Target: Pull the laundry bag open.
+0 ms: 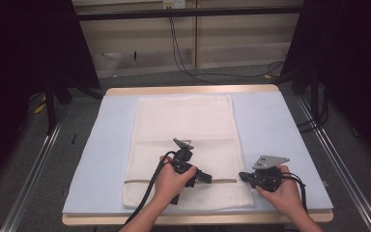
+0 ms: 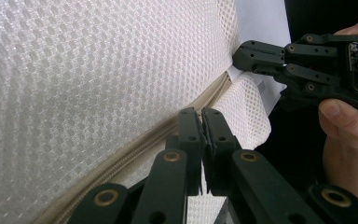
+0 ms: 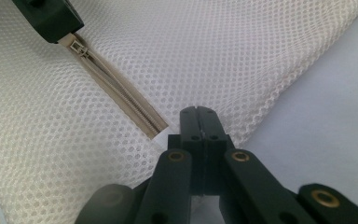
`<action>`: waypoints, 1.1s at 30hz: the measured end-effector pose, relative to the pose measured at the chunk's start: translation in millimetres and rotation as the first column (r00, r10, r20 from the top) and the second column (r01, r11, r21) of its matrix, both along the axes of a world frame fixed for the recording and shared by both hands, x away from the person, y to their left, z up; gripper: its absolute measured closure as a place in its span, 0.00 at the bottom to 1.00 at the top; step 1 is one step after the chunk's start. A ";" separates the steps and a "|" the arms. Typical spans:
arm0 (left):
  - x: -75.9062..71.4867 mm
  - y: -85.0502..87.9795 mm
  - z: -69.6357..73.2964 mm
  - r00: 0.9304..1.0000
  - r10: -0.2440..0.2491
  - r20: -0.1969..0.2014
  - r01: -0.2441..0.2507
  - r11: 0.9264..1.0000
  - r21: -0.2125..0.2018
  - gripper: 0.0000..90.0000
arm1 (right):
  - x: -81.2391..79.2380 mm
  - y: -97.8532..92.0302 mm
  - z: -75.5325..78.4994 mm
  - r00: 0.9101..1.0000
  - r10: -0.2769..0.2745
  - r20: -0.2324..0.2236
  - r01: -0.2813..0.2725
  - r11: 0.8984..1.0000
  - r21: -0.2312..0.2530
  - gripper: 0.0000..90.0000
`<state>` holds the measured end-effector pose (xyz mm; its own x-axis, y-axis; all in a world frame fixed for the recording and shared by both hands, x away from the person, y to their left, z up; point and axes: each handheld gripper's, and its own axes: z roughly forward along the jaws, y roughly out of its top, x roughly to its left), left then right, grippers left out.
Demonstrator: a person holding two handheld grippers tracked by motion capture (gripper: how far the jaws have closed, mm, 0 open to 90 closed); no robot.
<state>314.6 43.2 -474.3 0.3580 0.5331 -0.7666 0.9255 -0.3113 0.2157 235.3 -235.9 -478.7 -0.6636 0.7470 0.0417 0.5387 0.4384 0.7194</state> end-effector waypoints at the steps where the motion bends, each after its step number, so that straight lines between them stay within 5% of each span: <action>1: 0.0 0.0 0.0 1.000 0.000 0.000 0.000 1.000 0.000 0.97 | 0.0 0.0 0.0 1.000 0.000 0.000 0.000 1.000 0.000 1.00; 33: 3.2 29.9 3.8 1.000 0.015 0.002 -0.015 1.000 0.021 0.97 | 0.2 -0.8 -0.3 1.000 -0.003 0.000 0.003 1.000 0.003 1.00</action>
<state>317.8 73.1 -470.5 0.3512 0.5546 -0.7544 0.9298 -0.3017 0.2110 235.5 -236.8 -479.0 -0.6610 0.7491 0.0445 0.5405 0.4341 0.7207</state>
